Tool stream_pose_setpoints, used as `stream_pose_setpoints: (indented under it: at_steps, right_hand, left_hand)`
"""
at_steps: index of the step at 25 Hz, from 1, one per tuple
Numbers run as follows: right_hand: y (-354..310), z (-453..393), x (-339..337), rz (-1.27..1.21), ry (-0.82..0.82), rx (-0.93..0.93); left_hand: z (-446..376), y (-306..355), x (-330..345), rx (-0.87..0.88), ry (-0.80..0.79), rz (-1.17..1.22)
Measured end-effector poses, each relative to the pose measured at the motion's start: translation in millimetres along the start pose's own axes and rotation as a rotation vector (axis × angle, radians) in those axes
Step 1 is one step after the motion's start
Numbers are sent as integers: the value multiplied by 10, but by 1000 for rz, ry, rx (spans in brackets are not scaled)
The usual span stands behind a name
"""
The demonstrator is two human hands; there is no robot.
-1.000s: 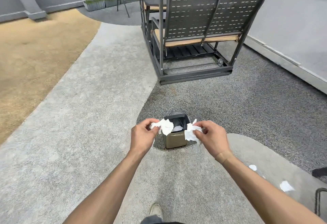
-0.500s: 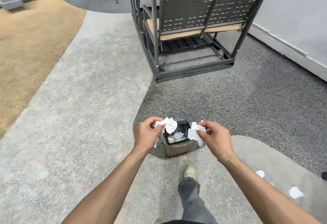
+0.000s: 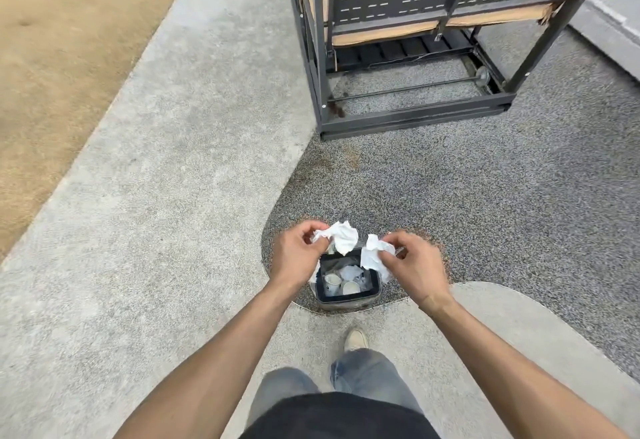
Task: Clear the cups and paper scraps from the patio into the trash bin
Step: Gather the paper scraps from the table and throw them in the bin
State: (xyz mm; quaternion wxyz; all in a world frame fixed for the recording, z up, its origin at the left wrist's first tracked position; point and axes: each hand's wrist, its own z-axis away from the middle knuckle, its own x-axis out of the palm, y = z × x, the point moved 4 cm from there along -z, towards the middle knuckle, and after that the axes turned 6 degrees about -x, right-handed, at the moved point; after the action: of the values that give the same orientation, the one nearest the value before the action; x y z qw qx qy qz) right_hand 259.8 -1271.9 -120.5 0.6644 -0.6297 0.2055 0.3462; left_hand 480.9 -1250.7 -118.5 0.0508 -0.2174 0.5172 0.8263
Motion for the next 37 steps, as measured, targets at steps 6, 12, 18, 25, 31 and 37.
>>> stream_pose_setpoints:
  at_steps: [6, 12, 18, 25, 31, 37]
  right_hand:
    - [390, -436, 244, -74, -78, 125]
    - [1079, -680, 903, -153, -81, 296]
    - [2060, -925, 2104, -60, -171, 418]
    - [3109, -1285, 3305, 16, -222, 553]
    - [3563, -1405, 3738, 106, -254, 557]
    - [3466, -1384, 3813, -122, -283, 614]
  left_hand:
    - [-475, -200, 236, -101, 15, -7]
    - [-1038, -969, 597, -239, -48, -109]
    - [-1631, -2221, 1273, -391, -125, -214]
    - [-2375, -3602, 1960, -506, -214, -442]
    - [-2692, -4052, 2285, -532, -254, -570]
    - [-2672, -3940, 2243, -711, -283, -228]
